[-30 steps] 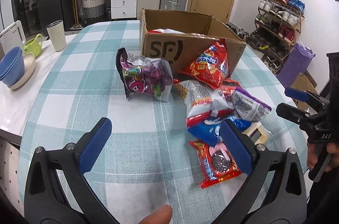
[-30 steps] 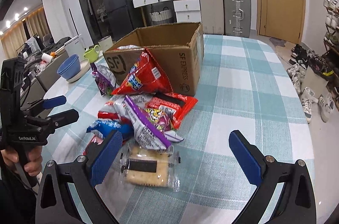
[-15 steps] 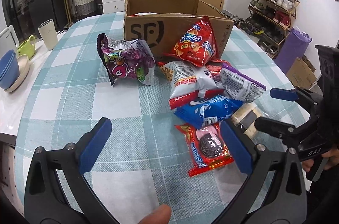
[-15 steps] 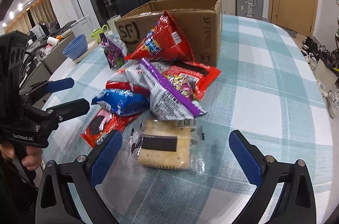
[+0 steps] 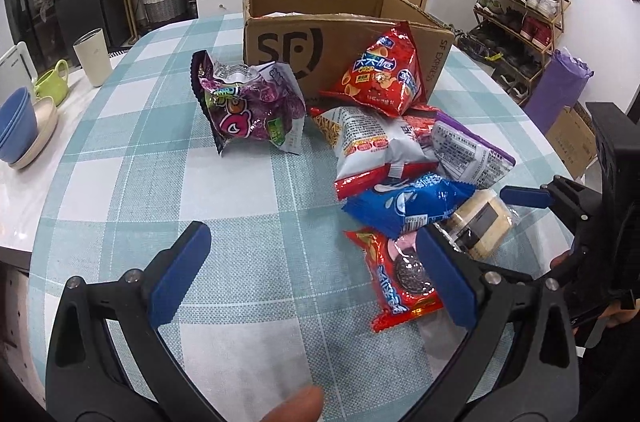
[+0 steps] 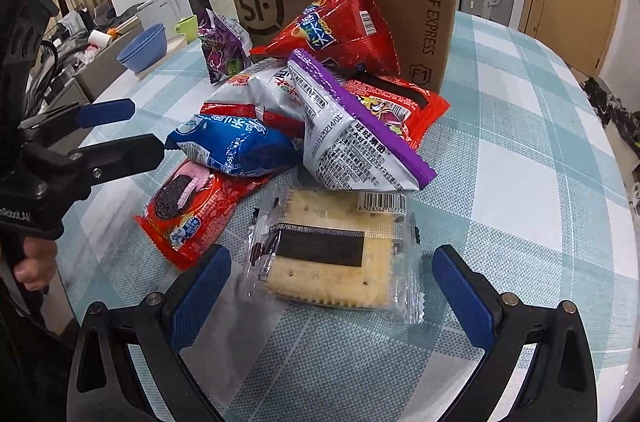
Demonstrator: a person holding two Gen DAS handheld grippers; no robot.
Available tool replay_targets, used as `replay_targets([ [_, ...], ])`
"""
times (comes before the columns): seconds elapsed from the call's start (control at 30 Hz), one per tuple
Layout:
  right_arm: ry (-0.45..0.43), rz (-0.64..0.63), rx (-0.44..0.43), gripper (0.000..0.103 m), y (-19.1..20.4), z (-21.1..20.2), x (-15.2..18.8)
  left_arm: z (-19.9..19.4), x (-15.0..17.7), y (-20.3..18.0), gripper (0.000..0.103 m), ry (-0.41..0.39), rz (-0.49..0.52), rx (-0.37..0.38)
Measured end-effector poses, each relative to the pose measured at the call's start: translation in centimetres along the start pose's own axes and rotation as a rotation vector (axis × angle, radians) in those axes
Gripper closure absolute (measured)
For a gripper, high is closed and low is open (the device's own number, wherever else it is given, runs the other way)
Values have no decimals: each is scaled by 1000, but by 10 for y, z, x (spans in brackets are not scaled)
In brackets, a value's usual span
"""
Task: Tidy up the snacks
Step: 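Withdraw both tools from the box back toward the snack pile, then grasp the red Oreo pack with the left tool while the right tool grasps the clear cracker pack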
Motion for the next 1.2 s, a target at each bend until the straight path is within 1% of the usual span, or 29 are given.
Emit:
replay_targets([
  [0.1, 1, -15, 28, 1, 2, 2, 0, 3, 1, -2, 1, 11, 10, 7],
  [0.2, 3, -24, 77, 1, 3, 6, -2, 6, 3, -4, 1, 19, 16, 7],
  [0.3, 1, -17, 76, 3, 3, 5, 1, 8, 4, -5, 1, 26, 17, 12],
  [0.33, -2, -19, 78, 9, 2, 4, 1, 9, 4, -6, 1, 27, 18, 13],
  [0.37, -8, -23, 74, 18, 1, 2, 2, 9, 5, -6, 1, 28, 19, 13],
  [0.4, -15, -27, 73, 22, 1, 0, 1, 10, 5, -6, 1, 29, 19, 14],
  [0.47, -18, -29, 69, 34, -1, -3, 1, 11, 6, -8, 1, 35, 23, 9],
  [0.53, -28, -34, 56, 37, -4, -5, 1, 11, 7, -10, 1, 34, 34, 5],
  [0.57, -32, -27, 38, 40, -6, -7, 1, 11, 7, -10, 1, 34, 35, 7],
  [0.7, -60, -36, 23, 41, -9, -17, -1, 12, 7, -14, 1, 43, 36, 31],
  [0.8, -103, -40, 17, 41, -11, -32, -4, 13, 9, -18, 1, 51, 40, 44],
  [0.9, -164, -32, 5, 41, -13, -49, -7, 17, 11, -24, 1, 64, 50, 55],
  [1.07, -234, -5, 18, 41, -20, -67, -11, 26, 16, -35, 1, 77, 62, 41],
  [1.2, -249, 6, 28, 41, -22, -70, -11, 35, 19, -43, 1, 100, 67, 38],
])
Point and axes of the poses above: each gripper's, at about its wrist camera, not at the fingertips, and z roughly the way its jaws point, y to its left, x to its underside, the point moved 1 cm from there along z, roughly the way its jaws point, and after that the axes turned 3 degrees about -z, right-handed, at the moved point
